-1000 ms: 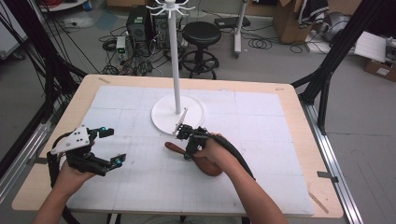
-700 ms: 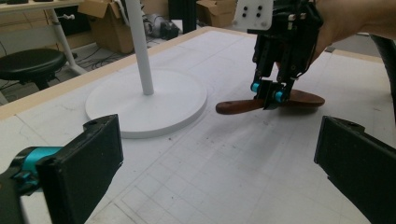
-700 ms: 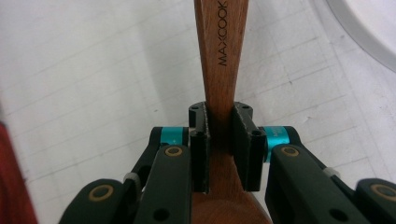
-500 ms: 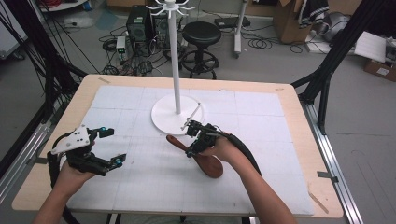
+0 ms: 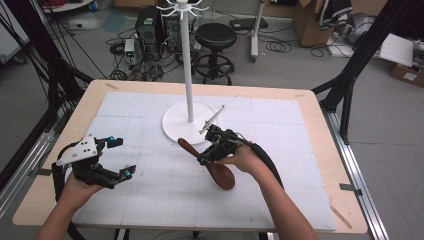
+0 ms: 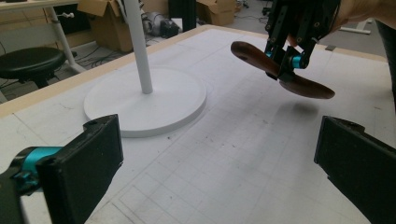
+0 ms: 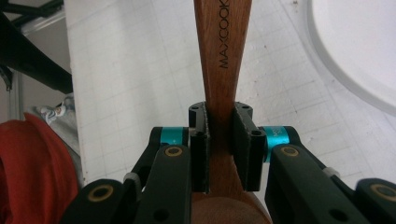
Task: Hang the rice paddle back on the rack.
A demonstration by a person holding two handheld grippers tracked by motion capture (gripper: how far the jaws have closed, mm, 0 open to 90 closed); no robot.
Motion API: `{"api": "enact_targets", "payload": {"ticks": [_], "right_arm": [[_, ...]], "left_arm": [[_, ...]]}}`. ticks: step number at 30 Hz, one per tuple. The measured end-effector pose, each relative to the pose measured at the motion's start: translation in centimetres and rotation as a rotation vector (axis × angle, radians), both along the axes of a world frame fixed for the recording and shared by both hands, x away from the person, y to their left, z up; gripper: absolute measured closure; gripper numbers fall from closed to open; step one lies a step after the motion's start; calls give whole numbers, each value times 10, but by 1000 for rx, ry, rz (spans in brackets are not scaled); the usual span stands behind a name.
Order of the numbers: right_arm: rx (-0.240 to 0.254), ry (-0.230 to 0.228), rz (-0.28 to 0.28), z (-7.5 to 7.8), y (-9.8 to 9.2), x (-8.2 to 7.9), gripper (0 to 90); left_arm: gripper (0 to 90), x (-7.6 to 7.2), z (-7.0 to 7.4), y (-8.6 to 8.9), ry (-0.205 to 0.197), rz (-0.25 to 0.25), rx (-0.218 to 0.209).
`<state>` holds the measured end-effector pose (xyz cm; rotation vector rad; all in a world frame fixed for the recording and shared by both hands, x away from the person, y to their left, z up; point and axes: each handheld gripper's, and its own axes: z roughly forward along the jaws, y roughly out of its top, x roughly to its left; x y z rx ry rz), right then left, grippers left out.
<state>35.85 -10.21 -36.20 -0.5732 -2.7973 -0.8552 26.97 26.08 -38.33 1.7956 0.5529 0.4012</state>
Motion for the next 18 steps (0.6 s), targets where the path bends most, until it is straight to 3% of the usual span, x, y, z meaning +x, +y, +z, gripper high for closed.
{"api": "enact_targets", "payload": {"ticks": [11,18], "right_arm": [[85,-13,28,9,-6,-2,785],[129,-13,17,16,-11,-2,786]], "left_arm": [[18,0,0,-1,1,-2,-1],[18,-1,0,-1,2,-1,-3]]}}
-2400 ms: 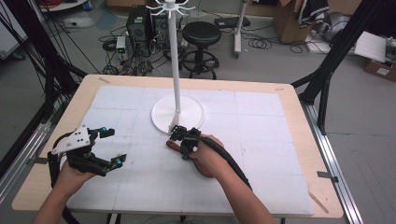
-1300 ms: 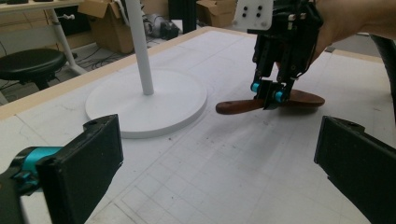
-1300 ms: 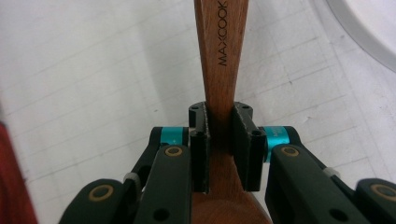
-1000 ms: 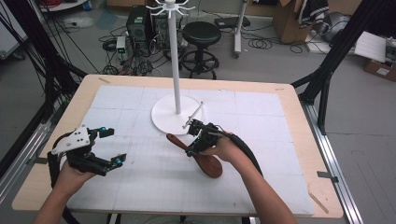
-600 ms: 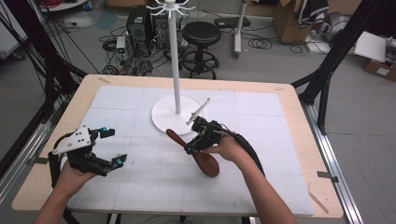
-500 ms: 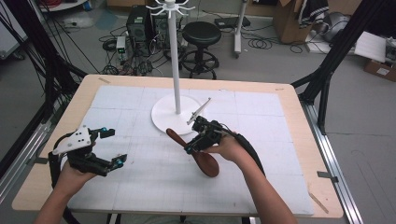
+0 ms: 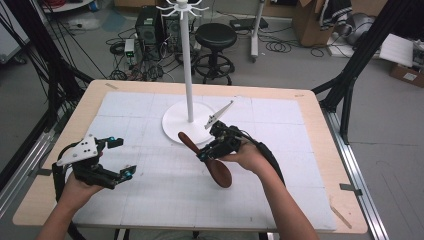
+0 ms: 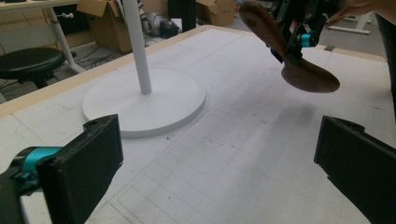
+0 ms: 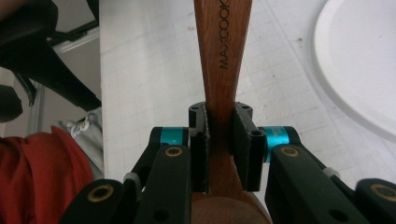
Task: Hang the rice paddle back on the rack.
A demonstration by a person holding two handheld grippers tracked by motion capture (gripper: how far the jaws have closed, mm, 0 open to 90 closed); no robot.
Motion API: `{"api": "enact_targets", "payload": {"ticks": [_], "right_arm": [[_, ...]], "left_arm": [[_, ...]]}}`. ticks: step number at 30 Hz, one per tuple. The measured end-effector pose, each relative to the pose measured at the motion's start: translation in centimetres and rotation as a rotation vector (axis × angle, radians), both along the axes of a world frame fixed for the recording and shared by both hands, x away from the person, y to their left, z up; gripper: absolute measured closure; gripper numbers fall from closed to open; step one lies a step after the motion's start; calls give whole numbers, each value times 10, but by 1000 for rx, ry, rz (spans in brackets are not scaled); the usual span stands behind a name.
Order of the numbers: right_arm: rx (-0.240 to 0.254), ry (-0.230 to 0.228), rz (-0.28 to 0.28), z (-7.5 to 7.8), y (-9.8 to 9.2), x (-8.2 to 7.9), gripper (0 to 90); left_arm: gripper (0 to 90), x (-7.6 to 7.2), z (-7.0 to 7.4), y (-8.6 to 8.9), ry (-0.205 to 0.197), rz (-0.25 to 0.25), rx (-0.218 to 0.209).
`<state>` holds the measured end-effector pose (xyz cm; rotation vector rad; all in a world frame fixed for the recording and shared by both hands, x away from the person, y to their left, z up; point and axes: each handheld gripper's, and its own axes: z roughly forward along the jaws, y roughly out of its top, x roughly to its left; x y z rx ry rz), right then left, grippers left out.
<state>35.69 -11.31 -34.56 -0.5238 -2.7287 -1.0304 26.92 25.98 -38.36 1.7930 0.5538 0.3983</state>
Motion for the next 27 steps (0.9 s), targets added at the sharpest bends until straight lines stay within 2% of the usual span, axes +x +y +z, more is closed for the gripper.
{"api": "enact_targets", "payload": {"ticks": [13,27], "right_arm": [[103,-53,-23,24,-16,4,786],[178,-88,-53,48,-33,8,786]], "left_arm": [[18,0,0,0,-2,6,-3],[18,0,0,0,-2,1,-2]]}}
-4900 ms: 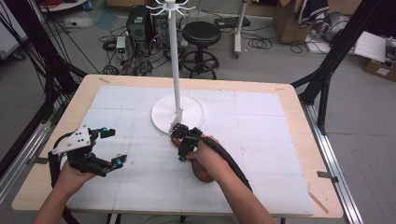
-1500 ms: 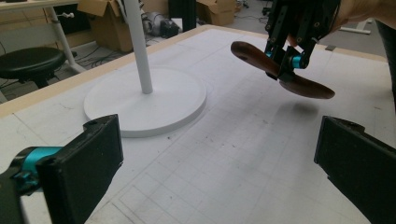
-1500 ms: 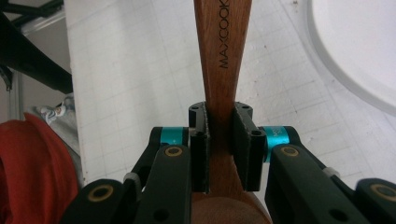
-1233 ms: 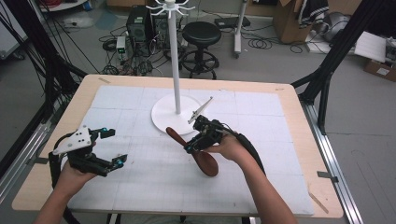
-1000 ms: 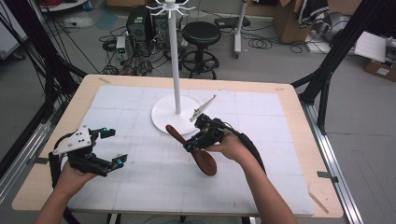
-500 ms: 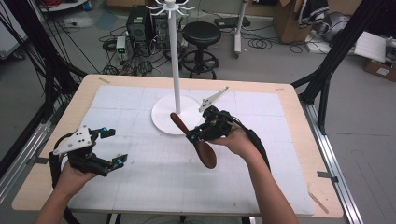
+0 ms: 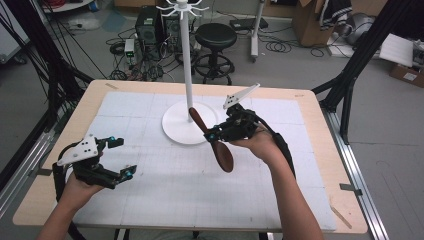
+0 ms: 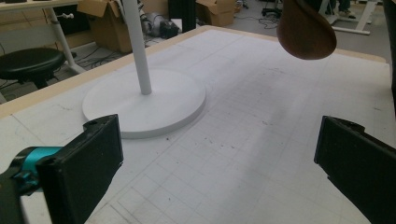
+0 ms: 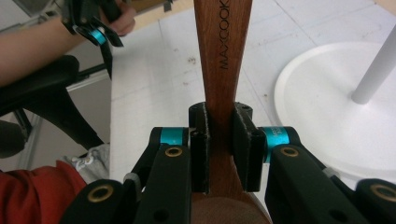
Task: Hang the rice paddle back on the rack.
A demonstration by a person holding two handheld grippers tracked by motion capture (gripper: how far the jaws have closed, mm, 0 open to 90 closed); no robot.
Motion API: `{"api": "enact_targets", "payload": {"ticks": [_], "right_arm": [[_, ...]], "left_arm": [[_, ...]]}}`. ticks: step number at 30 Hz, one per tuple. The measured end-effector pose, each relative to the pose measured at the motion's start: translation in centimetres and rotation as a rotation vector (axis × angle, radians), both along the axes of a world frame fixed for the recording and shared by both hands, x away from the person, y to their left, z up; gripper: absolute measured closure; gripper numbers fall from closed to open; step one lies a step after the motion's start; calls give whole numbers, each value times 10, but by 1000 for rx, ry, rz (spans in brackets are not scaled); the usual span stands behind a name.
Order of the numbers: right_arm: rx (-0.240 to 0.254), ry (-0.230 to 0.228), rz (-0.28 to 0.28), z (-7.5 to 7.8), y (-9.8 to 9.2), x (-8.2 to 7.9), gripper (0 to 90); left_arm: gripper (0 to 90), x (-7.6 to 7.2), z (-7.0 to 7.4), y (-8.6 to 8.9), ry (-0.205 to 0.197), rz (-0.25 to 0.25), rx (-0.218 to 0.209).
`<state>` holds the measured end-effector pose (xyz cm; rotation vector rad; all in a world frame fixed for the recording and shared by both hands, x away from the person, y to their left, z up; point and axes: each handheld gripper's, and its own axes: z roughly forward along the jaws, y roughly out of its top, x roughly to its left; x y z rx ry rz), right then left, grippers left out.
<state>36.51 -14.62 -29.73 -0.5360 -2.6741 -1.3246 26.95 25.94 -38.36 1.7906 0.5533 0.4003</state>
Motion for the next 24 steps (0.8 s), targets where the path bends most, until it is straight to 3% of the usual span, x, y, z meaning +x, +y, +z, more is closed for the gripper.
{"api": "enact_targets", "payload": {"ticks": [24], "right_arm": [[85,-112,-114,60,-28,16,786]], "left_arm": [[18,1,-1,-1,7,-2,-2]]}}
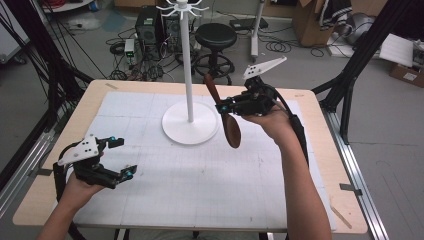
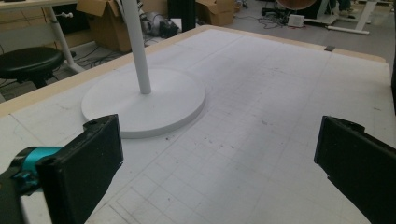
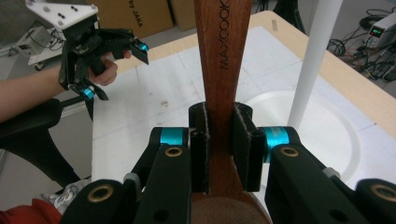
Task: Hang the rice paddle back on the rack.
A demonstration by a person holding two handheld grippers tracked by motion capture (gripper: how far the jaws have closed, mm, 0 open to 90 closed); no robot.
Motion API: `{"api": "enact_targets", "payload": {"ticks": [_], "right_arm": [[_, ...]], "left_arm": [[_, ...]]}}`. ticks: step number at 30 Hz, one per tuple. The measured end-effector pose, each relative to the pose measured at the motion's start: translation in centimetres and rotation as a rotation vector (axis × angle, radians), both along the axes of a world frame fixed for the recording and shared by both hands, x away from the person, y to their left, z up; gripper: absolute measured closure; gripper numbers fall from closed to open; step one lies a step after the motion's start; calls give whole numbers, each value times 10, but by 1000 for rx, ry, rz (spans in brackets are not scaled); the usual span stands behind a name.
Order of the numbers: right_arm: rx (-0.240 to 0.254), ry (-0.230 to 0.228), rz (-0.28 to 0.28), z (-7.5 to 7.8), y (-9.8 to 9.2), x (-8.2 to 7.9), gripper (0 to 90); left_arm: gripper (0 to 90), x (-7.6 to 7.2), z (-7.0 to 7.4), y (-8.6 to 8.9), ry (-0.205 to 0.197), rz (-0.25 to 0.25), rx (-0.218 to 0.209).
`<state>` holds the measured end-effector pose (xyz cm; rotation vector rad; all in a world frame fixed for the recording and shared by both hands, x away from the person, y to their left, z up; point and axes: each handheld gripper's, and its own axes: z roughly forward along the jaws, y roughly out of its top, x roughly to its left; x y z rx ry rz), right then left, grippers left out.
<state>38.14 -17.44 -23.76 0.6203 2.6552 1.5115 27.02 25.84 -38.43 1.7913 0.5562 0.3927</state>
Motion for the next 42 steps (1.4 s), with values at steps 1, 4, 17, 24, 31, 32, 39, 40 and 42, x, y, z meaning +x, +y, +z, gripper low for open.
{"api": "enact_targets", "payload": {"ticks": [1,4,17,24,31,32,39,40,42], "right_arm": [[-3,-3,-6,2,-1,1,785],[8,-6,-13,7,-3,3,785],[33,-36,-50,23,-7,11,785],[42,-58,-68,35,-6,15,785],[37,-76,-79,47,-5,20,785],[38,-80,-81,49,-5,21,785],[38,-97,-96,63,-4,25,786],[34,-102,-100,64,-3,25,786],[37,-106,-104,67,-3,26,785]], "left_arm": [[18,0,0,0,1,-1,-1],[18,0,0,0,1,-1,2],[18,1,0,0,1,-3,2],[18,1,0,0,1,-1,3],[18,1,0,0,0,-3,6],[18,1,0,0,0,-2,8],[18,1,0,0,0,-2,4],[18,1,0,0,0,-2,4],[18,1,0,0,-1,-3,4]]}}
